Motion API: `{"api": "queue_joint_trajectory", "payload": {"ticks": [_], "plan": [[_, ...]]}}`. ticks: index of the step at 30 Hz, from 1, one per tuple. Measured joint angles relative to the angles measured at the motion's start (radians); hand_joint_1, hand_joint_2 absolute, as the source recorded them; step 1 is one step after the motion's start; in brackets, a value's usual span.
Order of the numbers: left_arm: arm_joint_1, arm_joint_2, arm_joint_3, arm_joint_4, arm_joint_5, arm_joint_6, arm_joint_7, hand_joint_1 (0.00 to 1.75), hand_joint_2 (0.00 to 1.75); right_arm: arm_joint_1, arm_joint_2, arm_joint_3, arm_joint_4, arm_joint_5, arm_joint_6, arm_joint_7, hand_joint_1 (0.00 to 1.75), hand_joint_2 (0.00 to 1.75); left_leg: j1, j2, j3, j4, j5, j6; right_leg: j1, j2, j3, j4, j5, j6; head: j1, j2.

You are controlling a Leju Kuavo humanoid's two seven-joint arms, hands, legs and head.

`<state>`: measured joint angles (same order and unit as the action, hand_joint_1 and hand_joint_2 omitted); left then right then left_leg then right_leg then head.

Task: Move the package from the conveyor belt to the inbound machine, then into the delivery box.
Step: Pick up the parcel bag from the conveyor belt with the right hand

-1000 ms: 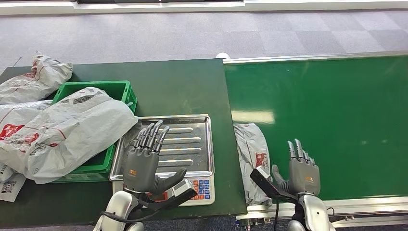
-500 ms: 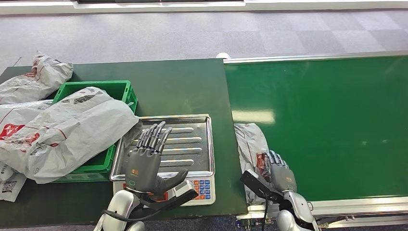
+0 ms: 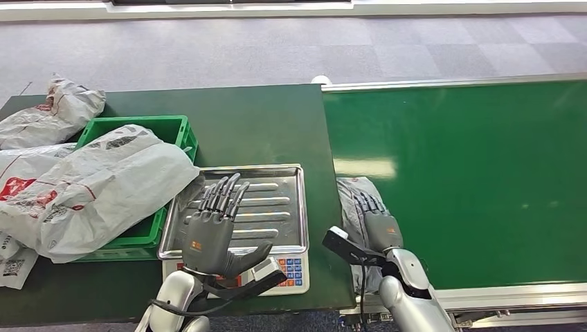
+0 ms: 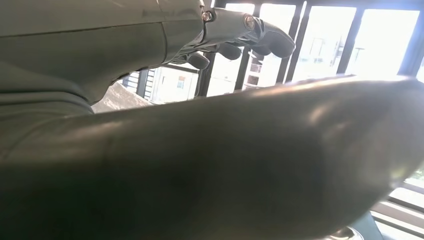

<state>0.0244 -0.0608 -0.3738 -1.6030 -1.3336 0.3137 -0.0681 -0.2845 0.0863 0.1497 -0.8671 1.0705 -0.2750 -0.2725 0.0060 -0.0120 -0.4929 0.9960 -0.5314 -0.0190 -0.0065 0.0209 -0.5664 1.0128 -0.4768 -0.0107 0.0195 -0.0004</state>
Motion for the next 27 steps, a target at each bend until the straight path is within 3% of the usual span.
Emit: {"api": "queue_joint_trajectory", "payload": {"ticks": [4,6,10,14,18,21,27], "plan": [[-0.008,-0.005,-0.005,0.002,0.0,-0.008,-0.003,0.0,0.0,-0.024,0.017,0.028,0.023,-0.009,-0.015,-0.006,0.0,0.0,0.0,0.0,0.0,0.0,0.0,0.0,0.0,0.0,0.0,0.0,0.0,0.0,0.0,0.0],[-0.013,-0.009,-0.007,0.003,0.001,-0.014,-0.004,0.0,0.0,-0.028,0.027,0.035,0.042,0.003,-0.03,0.03,0.0,0.0,0.0,-0.001,0.0,0.0,0.0,0.0,0.0,0.0,0.0,0.0,0.0,0.0,0.0,0.0],[-0.025,-0.011,-0.015,0.005,0.009,-0.026,0.006,0.0,0.0,-0.033,0.036,0.037,0.104,0.076,0.007,0.228,0.0,1.75,0.0,-0.001,0.0,0.0,0.0,0.0,0.0,0.0,0.0,0.0,0.0,0.0,0.0,0.0],[-0.039,-0.012,-0.029,0.012,0.03,-0.036,0.008,0.0,0.0,-0.049,0.037,0.038,0.174,0.163,0.078,0.446,0.0,1.75,-0.001,0.002,0.003,0.0,-0.001,0.001,0.0,0.001,0.002,0.0,0.0,0.0,0.0,0.0],[-0.051,-0.012,-0.046,0.02,0.042,-0.036,0.011,0.0,0.0,-0.062,0.03,0.04,0.22,0.25,0.154,0.602,0.0,1.75,-0.002,-0.003,0.01,0.0,-0.002,0.003,0.002,-0.002,0.009,-0.001,-0.003,0.003,0.001,0.0],[-0.053,-0.012,-0.051,0.024,0.047,-0.035,0.012,0.0,0.0,-0.06,0.028,0.041,0.227,0.285,0.172,0.648,0.0,1.75,-0.003,-0.005,0.012,0.0,-0.002,0.003,0.001,-0.004,0.014,-0.002,-0.003,0.005,0.001,0.0],[-0.056,-0.012,-0.055,0.027,0.049,-0.035,0.014,0.0,0.0,-0.062,0.028,0.041,0.233,0.301,0.177,0.662,0.0,1.75,-0.004,-0.005,0.018,0.001,-0.002,0.005,0.0,-0.005,0.02,-0.002,-0.003,0.006,0.001,0.0]]}}
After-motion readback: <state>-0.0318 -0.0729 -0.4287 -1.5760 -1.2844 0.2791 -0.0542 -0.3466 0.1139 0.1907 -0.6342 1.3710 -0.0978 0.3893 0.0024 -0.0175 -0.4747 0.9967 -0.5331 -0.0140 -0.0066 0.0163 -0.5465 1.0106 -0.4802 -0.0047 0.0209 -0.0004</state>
